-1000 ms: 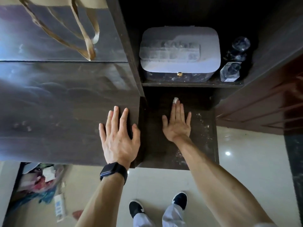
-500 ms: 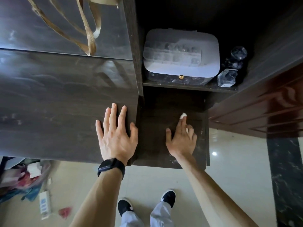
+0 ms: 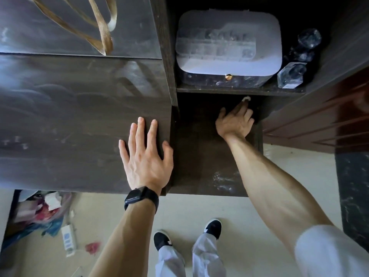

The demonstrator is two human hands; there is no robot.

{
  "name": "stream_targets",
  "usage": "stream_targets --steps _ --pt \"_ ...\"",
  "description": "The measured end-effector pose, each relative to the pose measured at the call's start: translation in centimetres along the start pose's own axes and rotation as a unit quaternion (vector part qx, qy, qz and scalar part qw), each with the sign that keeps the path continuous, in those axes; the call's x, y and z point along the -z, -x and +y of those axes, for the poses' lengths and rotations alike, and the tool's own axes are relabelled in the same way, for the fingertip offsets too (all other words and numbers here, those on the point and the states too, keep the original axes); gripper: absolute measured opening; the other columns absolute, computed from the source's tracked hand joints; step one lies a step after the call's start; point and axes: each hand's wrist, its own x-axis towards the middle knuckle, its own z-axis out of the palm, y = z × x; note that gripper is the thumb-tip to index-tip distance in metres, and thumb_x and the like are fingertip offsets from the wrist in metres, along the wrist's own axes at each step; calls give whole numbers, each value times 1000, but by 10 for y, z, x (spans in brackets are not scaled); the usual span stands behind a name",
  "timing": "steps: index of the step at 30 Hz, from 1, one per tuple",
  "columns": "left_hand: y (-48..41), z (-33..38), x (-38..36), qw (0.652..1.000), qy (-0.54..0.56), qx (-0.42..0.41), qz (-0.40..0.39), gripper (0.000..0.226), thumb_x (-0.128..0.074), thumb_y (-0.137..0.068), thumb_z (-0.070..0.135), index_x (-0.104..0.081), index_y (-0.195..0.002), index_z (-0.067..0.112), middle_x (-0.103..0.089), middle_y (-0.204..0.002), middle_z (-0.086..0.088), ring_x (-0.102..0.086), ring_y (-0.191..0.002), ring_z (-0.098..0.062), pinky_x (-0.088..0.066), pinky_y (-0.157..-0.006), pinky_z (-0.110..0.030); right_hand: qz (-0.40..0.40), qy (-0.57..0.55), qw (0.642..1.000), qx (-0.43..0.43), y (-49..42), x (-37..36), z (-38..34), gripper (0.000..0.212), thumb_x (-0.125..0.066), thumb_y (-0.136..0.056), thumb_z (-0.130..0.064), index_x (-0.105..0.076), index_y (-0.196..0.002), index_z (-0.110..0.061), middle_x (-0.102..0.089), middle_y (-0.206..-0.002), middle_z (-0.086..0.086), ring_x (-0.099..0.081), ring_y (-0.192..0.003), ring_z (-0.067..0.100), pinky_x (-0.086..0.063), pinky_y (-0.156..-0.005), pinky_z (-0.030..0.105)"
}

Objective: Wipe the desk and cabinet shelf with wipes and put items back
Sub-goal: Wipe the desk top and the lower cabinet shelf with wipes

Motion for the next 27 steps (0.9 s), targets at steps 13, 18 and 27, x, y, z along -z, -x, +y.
stream_targets --steps 13,18,27 --pt "1 1 5 1000 15 -1 -20 59 -40 -97 40 -34 -154 27 -21 -166 -3 -12 -154 -22 -9 -123 -57 -19 -122 992 -29 116 -17 79 70 -41 -95 -44 -28 -148 1 -26 -154 11 -33 -131 34 -34 -107 45" --pt "1 2 4 1000 14 -6 -15 58 -42 -97 39 -33 -154 27 -22 -165 -4 -13 -154 -23 -10 -122 -57 -18 -137 990 1 128 -31 109 61 -33 -98 -28 -28 -145 11 -18 -158 21 -23 -143 37 -24 -119 41" --pt "1 1 3 1000 12 -3 -8 58 -41 -97 41 -34 -153 28 -22 -165 -2 -14 -154 -22 -11 -123 -56 38 -10 998 54 56 -12 111 55 -37 -101 -35 -32 -149 -7 -26 -158 4 -34 -129 34 -35 -102 46"
